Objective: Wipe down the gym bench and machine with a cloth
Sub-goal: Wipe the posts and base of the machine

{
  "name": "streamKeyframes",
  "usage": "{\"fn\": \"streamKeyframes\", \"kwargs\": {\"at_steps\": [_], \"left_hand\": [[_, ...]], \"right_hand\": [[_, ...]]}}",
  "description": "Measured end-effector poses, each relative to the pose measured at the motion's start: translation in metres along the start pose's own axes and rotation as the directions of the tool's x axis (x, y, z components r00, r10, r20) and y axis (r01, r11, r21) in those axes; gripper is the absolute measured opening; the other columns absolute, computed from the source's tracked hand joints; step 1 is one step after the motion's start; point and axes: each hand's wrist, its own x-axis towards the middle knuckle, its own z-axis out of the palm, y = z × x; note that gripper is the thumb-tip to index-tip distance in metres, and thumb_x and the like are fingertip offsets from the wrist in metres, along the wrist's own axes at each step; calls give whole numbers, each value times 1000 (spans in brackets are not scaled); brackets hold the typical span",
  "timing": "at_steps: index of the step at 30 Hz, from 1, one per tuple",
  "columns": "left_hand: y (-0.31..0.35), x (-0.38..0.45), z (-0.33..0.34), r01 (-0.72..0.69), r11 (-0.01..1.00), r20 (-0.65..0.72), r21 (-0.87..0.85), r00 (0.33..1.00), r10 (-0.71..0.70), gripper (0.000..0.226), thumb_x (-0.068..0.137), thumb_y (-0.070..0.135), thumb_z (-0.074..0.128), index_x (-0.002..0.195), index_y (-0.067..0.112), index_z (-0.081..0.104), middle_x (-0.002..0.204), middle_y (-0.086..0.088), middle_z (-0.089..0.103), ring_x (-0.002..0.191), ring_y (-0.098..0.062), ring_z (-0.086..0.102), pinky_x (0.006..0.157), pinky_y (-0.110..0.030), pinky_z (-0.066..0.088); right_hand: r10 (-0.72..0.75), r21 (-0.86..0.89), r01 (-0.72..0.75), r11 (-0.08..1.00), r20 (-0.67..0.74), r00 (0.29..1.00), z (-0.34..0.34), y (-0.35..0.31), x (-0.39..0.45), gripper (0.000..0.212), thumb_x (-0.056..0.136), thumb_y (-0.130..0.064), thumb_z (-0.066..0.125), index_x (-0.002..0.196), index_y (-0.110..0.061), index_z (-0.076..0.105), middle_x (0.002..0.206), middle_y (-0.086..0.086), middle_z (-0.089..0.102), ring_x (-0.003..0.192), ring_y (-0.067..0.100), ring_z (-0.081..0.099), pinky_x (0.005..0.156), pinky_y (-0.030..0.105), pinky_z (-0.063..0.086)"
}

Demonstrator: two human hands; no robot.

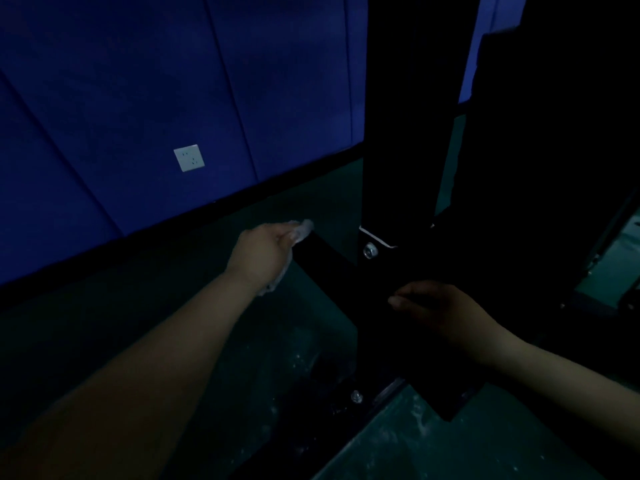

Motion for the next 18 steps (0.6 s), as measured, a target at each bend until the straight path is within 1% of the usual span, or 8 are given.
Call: {"fn": "streamKeyframes", "kwargs": {"at_steps": [3, 6, 8, 10, 12, 14, 16, 18], "left_hand": [[3, 5, -8, 190, 975, 32, -119, 982, -187, 33, 101, 34, 42, 115, 15, 64, 110, -12, 67, 86, -15, 61, 66, -16, 46], [3, -3, -16, 324, 943, 66, 73, 942, -329, 53, 101, 44, 37, 101, 1, 69, 103, -14, 68, 96, -25, 62, 79, -25, 48], [-2, -17, -16, 317, 933, 54, 171, 942, -330, 53, 99, 44, 41, 86, 1, 69, 90, -9, 69, 91, -22, 64, 72, -22, 48], [-10, -34, -15, 269, 949, 37, 166, 960, -278, 31, 95, 31, 53, 86, 8, 71, 84, 0, 69, 80, -13, 64, 56, -13, 44], [-10, -49, -17, 147, 966, 45, 213, 986, -160, 13, 89, 20, 61, 87, 14, 72, 80, 7, 64, 74, -5, 60, 51, -4, 39], [-4, -56, -20, 2, 937, 79, 350, 996, -32, 15, 88, 16, 60, 98, 20, 71, 92, 7, 57, 83, -5, 54, 67, -5, 41], [4, -54, -18, -137, 889, 84, 437, 990, 111, 24, 86, 15, 55, 104, 14, 70, 105, -4, 58, 96, -20, 54, 83, -25, 47], [17, -54, -14, -213, 930, 39, 299, 977, 212, 31, 82, 16, 62, 113, 10, 65, 107, -6, 61, 100, -20, 55, 84, -26, 48]], "right_hand": [[-13, -4, 13, 1000, 2, 1000, -1, 0, -1, 11, 88, -28, 64, 78, -23, 67, 80, 0, 70, 76, 9, 65, 70, 22, 48], [-8, 16, 8, 1000, -8, 1000, 0, -2, -2, 13, 87, -27, 65, 75, -27, 65, 82, -2, 69, 77, 8, 65, 71, 19, 48], [-13, 1, 13, 1000, -9, 1000, 0, -1, -2, 15, 88, -27, 65, 73, -29, 63, 78, -6, 67, 75, 6, 63, 67, 15, 45], [-19, -22, 19, 1000, -3, 1000, 0, 0, -2, 15, 88, -29, 63, 73, -29, 62, 76, -6, 66, 75, 7, 62, 67, 16, 44], [-25, -25, 25, 999, -2, 1000, 0, 0, -3, 16, 89, -28, 63, 73, -29, 62, 76, -6, 65, 75, 6, 61, 65, 14, 43], [-26, -23, 26, 999, -8, 1000, 0, -1, -4, 17, 89, -27, 63, 73, -30, 61, 76, -8, 65, 74, 5, 61, 64, 13, 42], [-22, -12, 22, 1000, -11, 1000, 0, -2, -4, 16, 89, -26, 63, 73, -29, 62, 78, -4, 67, 74, 7, 62, 65, 16, 44], [-21, -6, 21, 1000, -15, 1000, 1, -2, -4, 16, 89, -25, 63, 73, -28, 62, 80, -2, 68, 75, 8, 62, 65, 15, 44]]}}
